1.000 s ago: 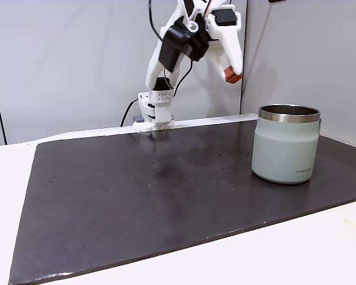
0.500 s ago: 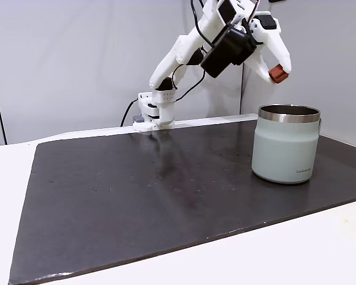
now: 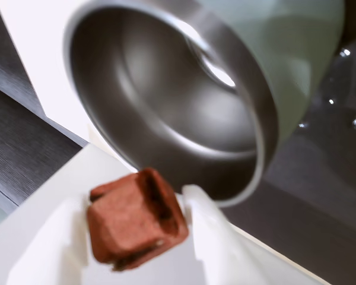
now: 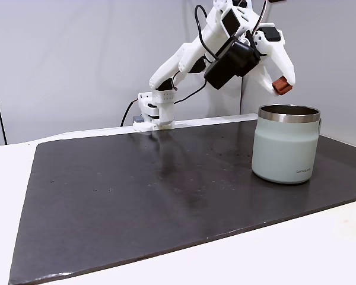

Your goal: Grasp a cube and put it in the cup.

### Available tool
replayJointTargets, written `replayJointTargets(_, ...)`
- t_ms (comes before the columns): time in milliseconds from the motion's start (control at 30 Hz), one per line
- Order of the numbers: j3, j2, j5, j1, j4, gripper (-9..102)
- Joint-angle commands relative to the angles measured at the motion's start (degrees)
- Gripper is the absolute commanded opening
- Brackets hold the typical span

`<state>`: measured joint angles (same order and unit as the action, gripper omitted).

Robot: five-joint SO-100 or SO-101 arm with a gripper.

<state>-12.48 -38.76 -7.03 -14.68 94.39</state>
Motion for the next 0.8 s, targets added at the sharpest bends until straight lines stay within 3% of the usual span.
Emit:
replayJointTargets(0,-5.36,-0.62,-0.18,1.05,-1.85,8)
replayJointTargets(433,-7.29,0.44,-0.26,1.14,-2.02,9)
replayJointTargets(767,-7.47,-0.18,-0.70,1.23,-1.14,27)
